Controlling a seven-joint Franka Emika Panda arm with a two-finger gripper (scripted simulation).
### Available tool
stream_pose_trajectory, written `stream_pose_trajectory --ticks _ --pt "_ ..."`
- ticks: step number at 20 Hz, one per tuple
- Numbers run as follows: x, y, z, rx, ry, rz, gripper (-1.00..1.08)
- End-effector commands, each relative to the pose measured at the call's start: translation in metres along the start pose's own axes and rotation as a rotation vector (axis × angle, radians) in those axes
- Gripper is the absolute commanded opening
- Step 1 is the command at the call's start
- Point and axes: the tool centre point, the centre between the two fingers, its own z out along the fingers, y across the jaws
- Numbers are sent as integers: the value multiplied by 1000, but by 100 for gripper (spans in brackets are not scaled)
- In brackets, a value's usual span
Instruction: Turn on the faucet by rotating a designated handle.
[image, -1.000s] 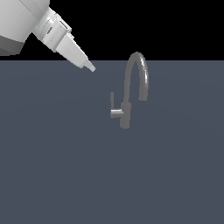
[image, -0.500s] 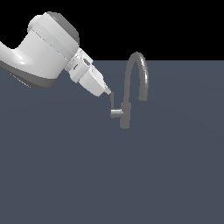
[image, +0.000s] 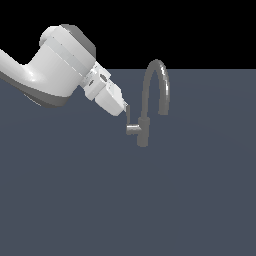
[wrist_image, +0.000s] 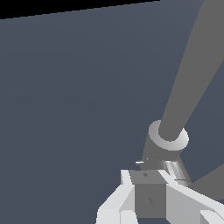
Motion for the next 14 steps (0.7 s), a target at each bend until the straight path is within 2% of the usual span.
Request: stream_pose_trajectory --ticks 1,14 --pt "1 5 -1 0 0 0 -100" --pt "11 45 -9 0 0 0 -100"
